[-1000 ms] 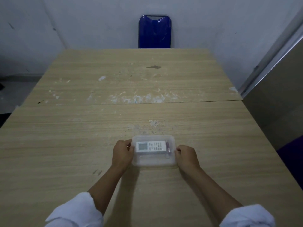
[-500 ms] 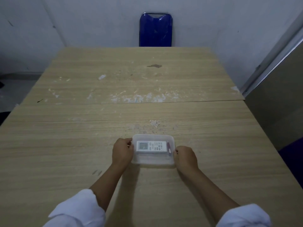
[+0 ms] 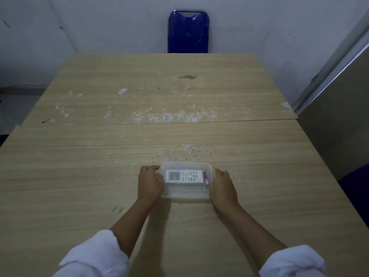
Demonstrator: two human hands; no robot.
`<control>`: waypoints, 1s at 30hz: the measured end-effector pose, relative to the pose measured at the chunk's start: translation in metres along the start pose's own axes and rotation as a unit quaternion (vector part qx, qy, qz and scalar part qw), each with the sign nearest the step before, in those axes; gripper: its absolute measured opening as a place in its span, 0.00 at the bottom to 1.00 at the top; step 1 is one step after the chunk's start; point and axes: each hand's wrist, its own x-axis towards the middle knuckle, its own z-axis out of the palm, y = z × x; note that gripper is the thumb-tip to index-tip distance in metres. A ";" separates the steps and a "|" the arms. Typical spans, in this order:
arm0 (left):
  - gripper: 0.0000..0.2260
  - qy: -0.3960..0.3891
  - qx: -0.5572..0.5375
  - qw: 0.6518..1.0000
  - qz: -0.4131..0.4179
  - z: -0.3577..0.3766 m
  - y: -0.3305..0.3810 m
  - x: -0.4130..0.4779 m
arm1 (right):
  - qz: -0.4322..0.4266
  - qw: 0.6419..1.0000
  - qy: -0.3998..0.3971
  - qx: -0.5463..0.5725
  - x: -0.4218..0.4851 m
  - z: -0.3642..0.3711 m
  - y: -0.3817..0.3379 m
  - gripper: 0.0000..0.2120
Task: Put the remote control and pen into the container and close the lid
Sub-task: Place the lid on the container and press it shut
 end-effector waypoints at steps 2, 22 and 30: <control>0.21 -0.008 0.007 0.999 0.049 0.003 -0.001 -0.003 | -0.092 0.995 0.034 0.021 -0.002 0.010 0.001 0.21; 0.26 -0.092 0.172 0.973 0.124 0.033 -0.019 0.005 | -0.190 0.981 -0.029 -0.013 0.015 0.052 0.012 0.32; 0.23 0.030 -0.016 0.999 -0.039 0.013 -0.010 -0.004 | -0.029 0.988 0.072 0.132 -0.005 0.027 0.021 0.23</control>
